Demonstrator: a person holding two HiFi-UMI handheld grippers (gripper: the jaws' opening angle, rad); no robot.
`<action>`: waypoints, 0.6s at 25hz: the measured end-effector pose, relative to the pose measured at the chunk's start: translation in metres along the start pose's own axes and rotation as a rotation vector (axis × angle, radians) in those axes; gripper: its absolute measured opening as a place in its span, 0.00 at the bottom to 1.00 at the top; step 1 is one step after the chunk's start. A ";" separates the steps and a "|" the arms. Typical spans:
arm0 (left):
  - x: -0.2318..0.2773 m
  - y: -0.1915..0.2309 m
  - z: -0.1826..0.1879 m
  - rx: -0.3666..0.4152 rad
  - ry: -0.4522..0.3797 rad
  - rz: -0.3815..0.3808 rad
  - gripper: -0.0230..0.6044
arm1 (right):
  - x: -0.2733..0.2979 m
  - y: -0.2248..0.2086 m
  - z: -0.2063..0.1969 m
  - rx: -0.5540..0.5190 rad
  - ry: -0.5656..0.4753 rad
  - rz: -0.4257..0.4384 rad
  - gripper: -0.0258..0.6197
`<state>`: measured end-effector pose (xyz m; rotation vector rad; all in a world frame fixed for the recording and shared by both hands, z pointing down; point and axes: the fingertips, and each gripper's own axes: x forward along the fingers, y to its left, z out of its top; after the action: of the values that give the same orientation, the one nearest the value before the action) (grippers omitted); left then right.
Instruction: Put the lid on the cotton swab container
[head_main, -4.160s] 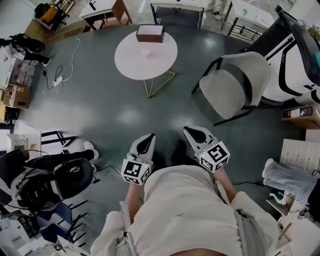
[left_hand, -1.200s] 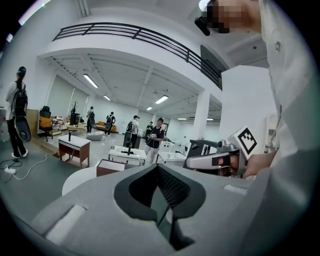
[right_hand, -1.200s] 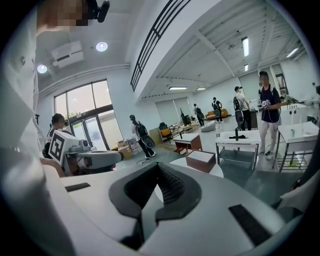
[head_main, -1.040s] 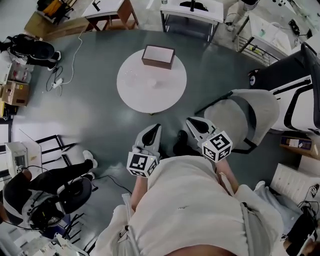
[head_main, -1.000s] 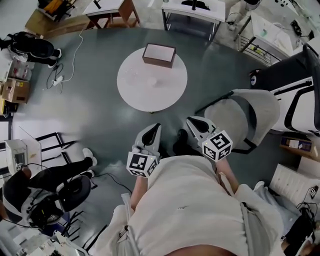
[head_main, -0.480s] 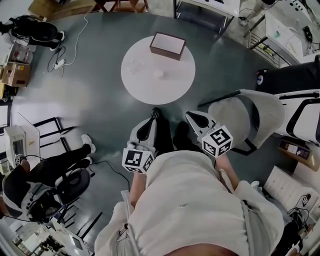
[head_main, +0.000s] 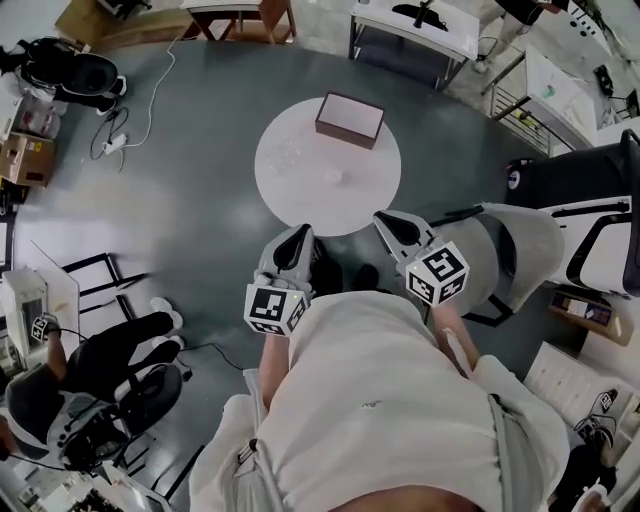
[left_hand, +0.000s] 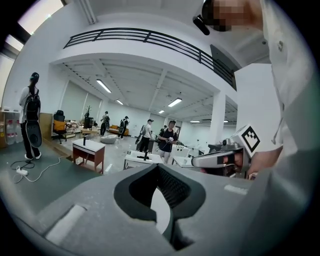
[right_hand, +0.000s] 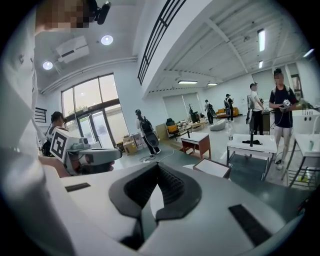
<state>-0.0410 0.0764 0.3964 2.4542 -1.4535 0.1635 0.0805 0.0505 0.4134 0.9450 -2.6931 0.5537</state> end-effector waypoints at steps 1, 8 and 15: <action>0.002 0.009 0.003 0.000 -0.003 -0.003 0.04 | 0.007 -0.001 0.007 -0.003 -0.006 -0.006 0.05; 0.021 0.068 0.026 0.011 -0.026 -0.033 0.04 | 0.052 -0.011 0.035 -0.014 -0.017 -0.069 0.05; 0.036 0.096 0.030 0.021 -0.002 -0.103 0.04 | 0.084 -0.017 0.044 0.016 -0.025 -0.124 0.05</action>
<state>-0.1080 -0.0064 0.3944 2.5397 -1.3296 0.1552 0.0234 -0.0267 0.4071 1.1214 -2.6323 0.5413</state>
